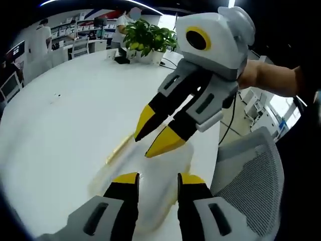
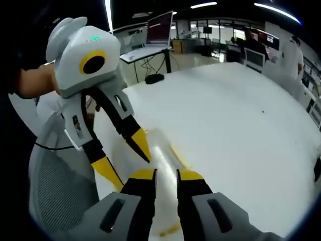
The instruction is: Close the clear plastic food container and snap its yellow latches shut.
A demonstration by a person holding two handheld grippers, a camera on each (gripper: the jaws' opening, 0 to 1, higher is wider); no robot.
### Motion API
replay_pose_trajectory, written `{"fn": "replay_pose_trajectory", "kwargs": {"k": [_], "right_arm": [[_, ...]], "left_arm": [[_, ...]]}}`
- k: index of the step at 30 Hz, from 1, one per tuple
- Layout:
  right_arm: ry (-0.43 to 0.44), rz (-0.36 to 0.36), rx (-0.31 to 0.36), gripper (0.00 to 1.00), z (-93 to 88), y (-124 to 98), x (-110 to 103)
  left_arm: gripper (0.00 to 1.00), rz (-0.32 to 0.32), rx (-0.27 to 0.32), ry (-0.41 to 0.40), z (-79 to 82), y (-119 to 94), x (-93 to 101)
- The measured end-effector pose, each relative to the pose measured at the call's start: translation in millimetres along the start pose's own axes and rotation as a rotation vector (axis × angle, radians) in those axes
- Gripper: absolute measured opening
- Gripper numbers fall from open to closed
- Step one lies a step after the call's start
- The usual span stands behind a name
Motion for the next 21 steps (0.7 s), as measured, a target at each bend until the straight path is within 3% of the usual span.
{"fn": "replay_pose_trajectory", "kwargs": {"k": [12,21], "right_arm": [[-0.069,0.027,-0.014,0.20,6.6,7,7],[-0.113,0.101,-0.040,0.31,12.1,12,17]], "left_arm": [[0.25,-0.029,-0.027,0.081,-5.3,2,12.0],[0.31,-0.024,-0.030,0.164,-10.3,0,21.3]]}}
Point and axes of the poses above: the point that each gripper's makers call its tool centre point, and the gripper's own axes: y roughly forward along the fingers, x roughly to its right, z roughly out of its top, the point moved 8 cm from there along -y, roughly backward along the fingers, and after that the axes turned 2 degrees about -y, right-handed, at the moved point
